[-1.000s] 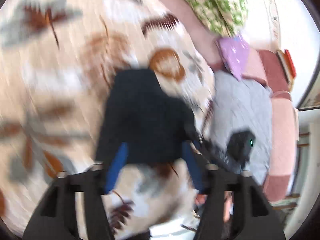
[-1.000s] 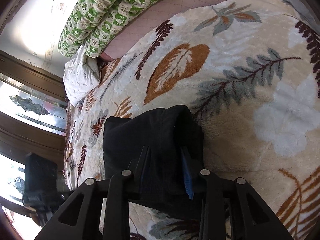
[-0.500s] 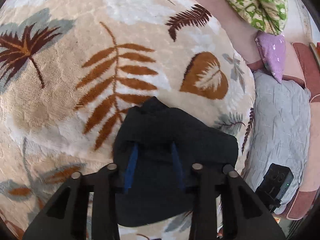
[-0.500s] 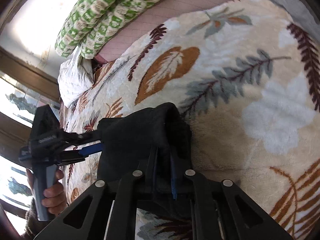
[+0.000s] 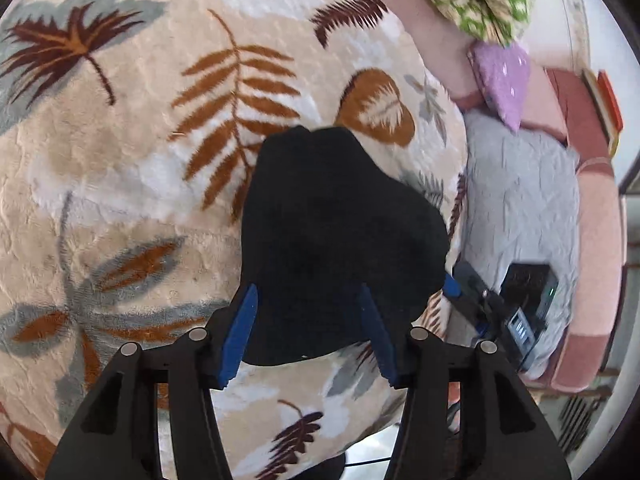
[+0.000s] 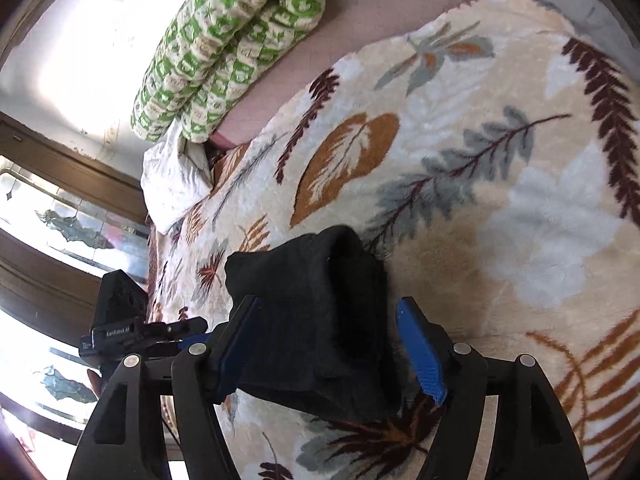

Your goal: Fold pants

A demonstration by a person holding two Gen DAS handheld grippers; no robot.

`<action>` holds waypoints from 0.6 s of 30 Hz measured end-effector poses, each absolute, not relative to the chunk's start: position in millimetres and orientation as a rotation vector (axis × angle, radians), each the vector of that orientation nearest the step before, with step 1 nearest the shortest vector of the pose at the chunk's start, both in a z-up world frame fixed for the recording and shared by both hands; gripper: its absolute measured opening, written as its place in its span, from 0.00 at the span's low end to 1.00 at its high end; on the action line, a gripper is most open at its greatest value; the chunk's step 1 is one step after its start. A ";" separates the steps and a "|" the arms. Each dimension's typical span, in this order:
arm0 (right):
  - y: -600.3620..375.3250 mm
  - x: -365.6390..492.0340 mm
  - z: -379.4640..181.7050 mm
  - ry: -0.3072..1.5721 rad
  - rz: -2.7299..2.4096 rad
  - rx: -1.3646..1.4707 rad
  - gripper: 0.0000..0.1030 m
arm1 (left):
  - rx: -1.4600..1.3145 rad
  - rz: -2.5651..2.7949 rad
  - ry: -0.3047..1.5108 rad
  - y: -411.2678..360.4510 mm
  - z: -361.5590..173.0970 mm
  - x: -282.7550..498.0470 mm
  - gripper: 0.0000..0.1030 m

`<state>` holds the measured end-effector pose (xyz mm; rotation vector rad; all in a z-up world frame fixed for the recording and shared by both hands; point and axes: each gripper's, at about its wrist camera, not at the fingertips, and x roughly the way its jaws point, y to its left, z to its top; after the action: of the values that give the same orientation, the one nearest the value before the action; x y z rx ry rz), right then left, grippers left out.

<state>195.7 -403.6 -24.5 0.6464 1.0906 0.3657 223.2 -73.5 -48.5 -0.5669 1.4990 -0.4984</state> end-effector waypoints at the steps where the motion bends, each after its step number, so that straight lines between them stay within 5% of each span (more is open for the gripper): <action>1: -399.4 198.9 -29.3 1.113 0.371 0.644 0.70 | -0.529 -0.499 1.499 -75.5 -48.7 222.5 0.51; 9: -396.0 215.3 -59.7 1.185 0.420 0.661 0.70 | -0.401 -0.511 1.489 -82.6 -61.2 230.5 0.52; 15: -408.5 216.8 -82.3 1.193 0.533 0.793 0.72 | -0.450 -0.572 1.467 -89.9 -72.4 228.8 0.82; 18: -405.2 214.9 -82.6 1.195 0.582 0.767 0.71 | -0.491 -0.604 1.447 -97.8 -75.3 227.5 0.82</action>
<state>214.9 -405.2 -82.6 0.7666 1.1950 0.5817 227.5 -97.8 -75.3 -0.4909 1.4471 -0.6038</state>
